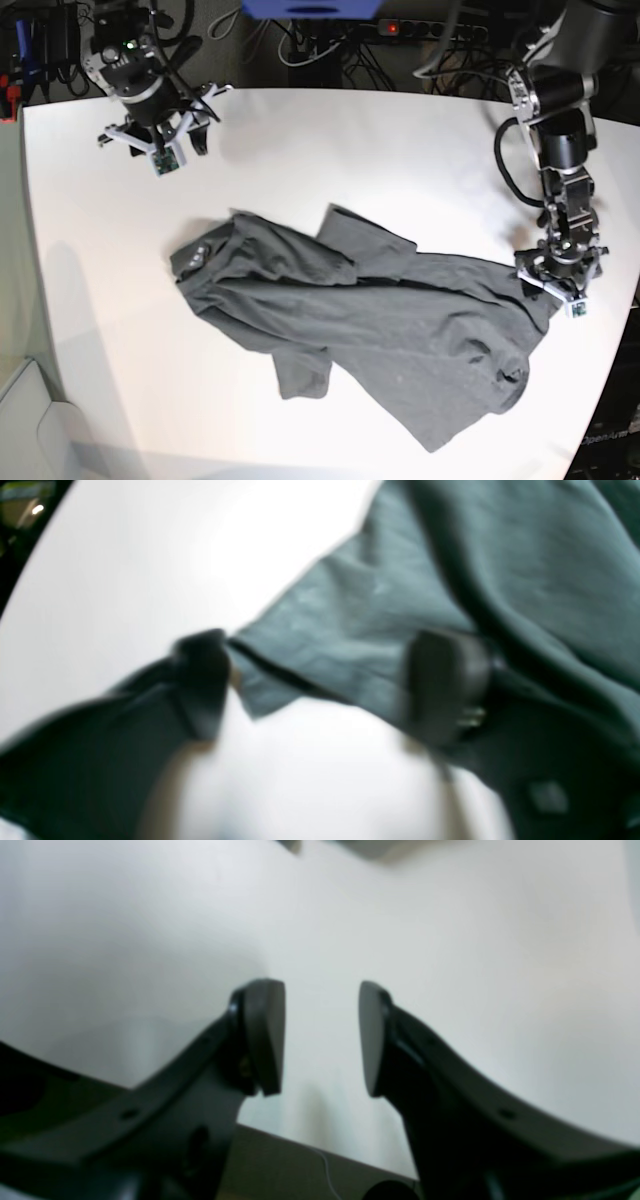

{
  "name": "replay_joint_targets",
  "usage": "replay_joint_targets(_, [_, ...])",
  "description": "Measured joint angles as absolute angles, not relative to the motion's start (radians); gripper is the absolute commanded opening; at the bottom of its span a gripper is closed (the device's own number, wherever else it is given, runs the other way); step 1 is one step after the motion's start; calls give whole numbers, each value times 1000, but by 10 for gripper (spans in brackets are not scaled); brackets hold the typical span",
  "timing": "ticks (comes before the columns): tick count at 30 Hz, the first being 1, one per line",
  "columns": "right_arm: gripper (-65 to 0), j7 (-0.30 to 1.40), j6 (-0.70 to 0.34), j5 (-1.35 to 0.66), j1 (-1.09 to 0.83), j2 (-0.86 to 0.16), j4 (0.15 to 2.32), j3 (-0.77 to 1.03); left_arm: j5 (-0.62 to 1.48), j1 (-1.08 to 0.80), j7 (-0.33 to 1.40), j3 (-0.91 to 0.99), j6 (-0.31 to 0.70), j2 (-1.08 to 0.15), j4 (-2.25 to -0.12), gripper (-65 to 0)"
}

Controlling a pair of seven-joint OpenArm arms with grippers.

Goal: Layout the t-shirt on the table in an organized manner, then fold the t-shirt properly
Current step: 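Release the shirt and grasp a shirt edge with the left gripper, then lower the right gripper and grasp the shirt edge nearest it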

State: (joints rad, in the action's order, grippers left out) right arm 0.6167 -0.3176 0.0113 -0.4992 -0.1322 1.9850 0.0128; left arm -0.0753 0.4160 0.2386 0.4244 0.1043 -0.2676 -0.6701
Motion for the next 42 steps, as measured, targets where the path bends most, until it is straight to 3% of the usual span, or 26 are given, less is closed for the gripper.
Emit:
replay_joint_targets(3, [-398, 617, -318, 11, -500, -132, 1985, 13, -81, 413, 246, 425, 105, -266, -670, -635])
replay_joint_targets(4, [-398, 617, -318, 11, -499, -132, 1985, 13, -86, 409, 244, 439, 105, -266, -671, -650])
replay_joint_targets(6, [-398, 616, -318, 11, -500, -132, 1985, 13, -84, 393, 242, 489, 109, -267, -681, -613])
replay_joint_targets(9, [-398, 617, -317, 10, -499, -133, 1985, 13, -83, 354, 241, 559, 109, -271, -714, -644])
replay_joint_targets(15, [-398, 617, -319, 11, -499, -134, 1985, 2, -97, 225, 495, 606, 96, -269, -979, -645])
replay_joint_targets(19, [-399, 614, -466, 10, -499, -129, 1985, -34, -95, 132, 599, 602, 100, -254, -1194, -645])
replay_joint_targets(21, [-398, 615, -485, 12, -500, -110, 1985, -47, -96, 107, 605, 602, 100, -248, -1268, -645])
replay_joint_targets(31, [-389, 616, -493, 12, -413, -14, 1985, -49, -94, -5, 617, 605, 101, -244, -1313, -645])
replay_joint_targets(34, [-343, 635, -493, 14, -370, -14, 1978, -49, -93, -20, 614, 605, 101, -247, -1324, -645])
replay_joint_targets(38, [-262, 785, -493, 12, -271, -6, 1937, -49, -95, -32, 612, 606, 102, -246, -1324, -645])
replay_joint_targets(42, [-241, 884, -493, 15, -193, 20, 1886, -47, -93, -57, 611, 606, 101, -246, -1325, -645])
